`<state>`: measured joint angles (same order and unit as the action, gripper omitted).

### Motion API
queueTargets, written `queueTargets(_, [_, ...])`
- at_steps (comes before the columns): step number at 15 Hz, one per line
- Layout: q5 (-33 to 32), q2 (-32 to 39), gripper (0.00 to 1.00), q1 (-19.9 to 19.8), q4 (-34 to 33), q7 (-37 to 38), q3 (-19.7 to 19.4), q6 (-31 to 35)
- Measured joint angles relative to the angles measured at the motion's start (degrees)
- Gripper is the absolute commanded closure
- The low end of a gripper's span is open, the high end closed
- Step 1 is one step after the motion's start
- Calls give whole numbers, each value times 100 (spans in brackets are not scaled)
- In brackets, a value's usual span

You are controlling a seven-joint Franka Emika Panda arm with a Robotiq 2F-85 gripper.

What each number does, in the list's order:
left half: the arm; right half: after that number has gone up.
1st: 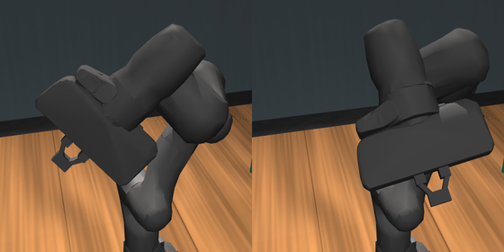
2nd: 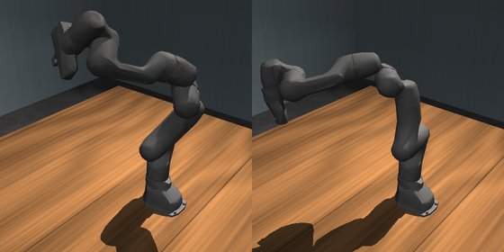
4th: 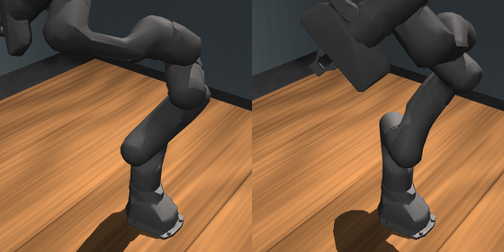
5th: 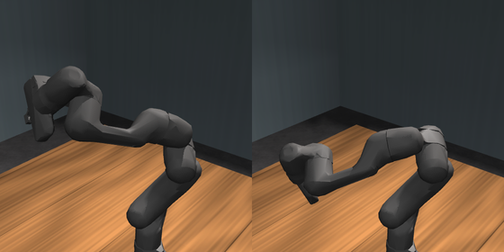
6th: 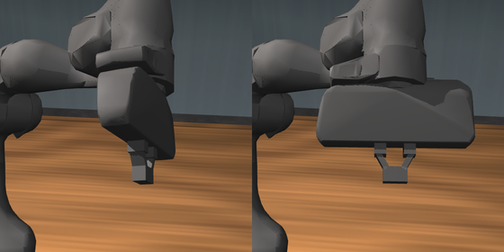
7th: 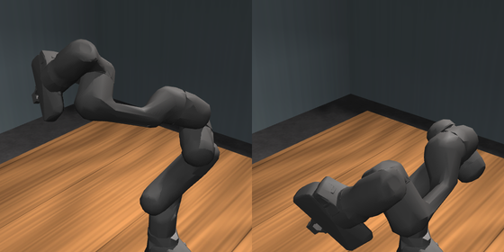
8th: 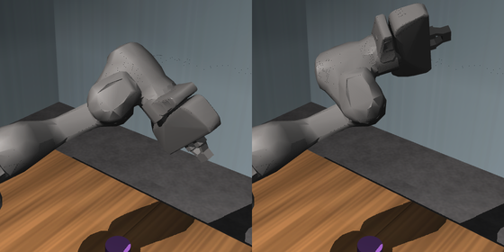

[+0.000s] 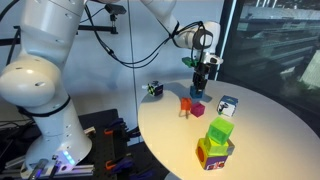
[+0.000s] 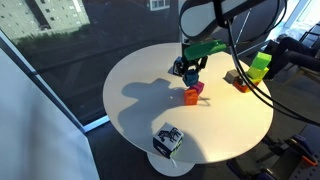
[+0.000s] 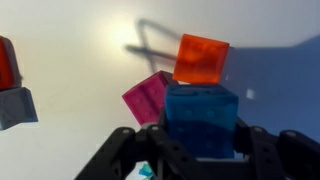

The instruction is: Put the blue block on the table

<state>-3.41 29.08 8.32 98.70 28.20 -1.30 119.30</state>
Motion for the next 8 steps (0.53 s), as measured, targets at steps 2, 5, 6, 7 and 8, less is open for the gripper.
queueTargets(2, [0,137,70,18,-143,68,0,0])
queueTargets(5, [0,268,70,101,-234,93,2,-1])
queueTargets(6, [0,287,70,147,-237,93,4,-1])
queueTargets(7, [0,298,70,198,-237,93,8,-1])
queueTargets(8, [0,304,70,253,-237,93,12,-1])
